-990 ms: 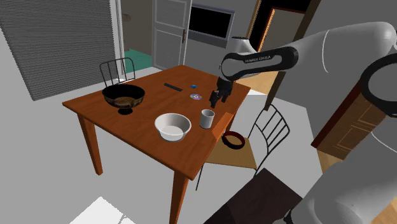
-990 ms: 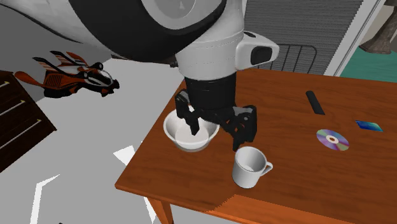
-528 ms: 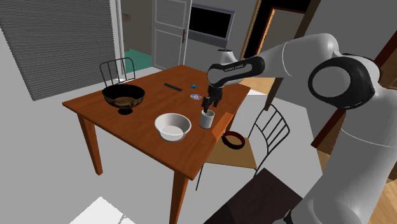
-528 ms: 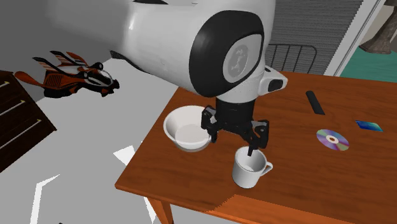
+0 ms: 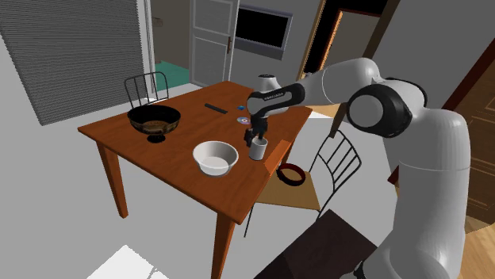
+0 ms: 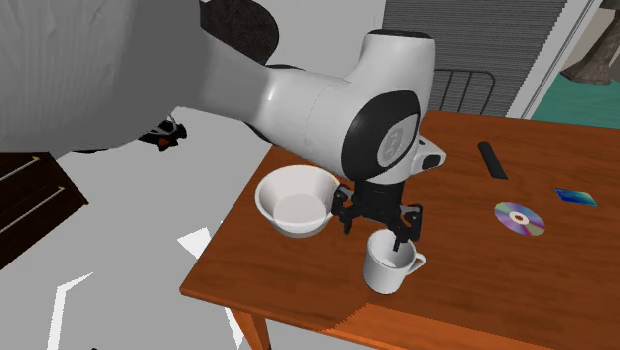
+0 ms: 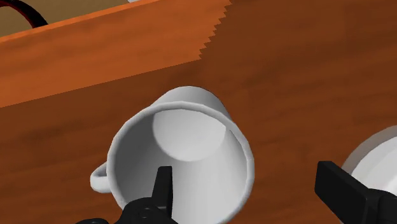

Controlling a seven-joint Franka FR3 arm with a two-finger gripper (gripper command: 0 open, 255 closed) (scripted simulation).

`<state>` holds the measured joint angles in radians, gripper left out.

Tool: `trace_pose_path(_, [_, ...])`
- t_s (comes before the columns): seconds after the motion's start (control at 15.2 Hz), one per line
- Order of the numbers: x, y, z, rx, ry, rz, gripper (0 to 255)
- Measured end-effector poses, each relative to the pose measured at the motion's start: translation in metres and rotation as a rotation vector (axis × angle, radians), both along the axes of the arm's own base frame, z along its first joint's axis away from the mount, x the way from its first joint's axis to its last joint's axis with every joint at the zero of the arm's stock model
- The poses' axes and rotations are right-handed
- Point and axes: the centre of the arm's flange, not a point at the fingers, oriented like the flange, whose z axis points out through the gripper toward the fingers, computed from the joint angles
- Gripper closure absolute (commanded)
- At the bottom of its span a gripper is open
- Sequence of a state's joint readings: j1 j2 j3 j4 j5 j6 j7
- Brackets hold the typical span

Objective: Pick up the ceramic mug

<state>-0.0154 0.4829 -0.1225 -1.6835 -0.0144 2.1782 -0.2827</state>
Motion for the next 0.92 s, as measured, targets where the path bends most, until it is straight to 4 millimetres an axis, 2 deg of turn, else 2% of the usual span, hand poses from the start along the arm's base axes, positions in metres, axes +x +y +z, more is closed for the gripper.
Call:
trace_pose_path(0.33, [0.001, -0.001, -0.025, 0.0, 0.001, 0.0, 0])
trace_pose_path(0.4, [0.0, -0.001, -0.027, 0.0, 0.001, 0.0, 255])
trace_pose_path(0.92, [0.0, -0.001, -0.028, 0.0, -0.001, 0.001, 255])
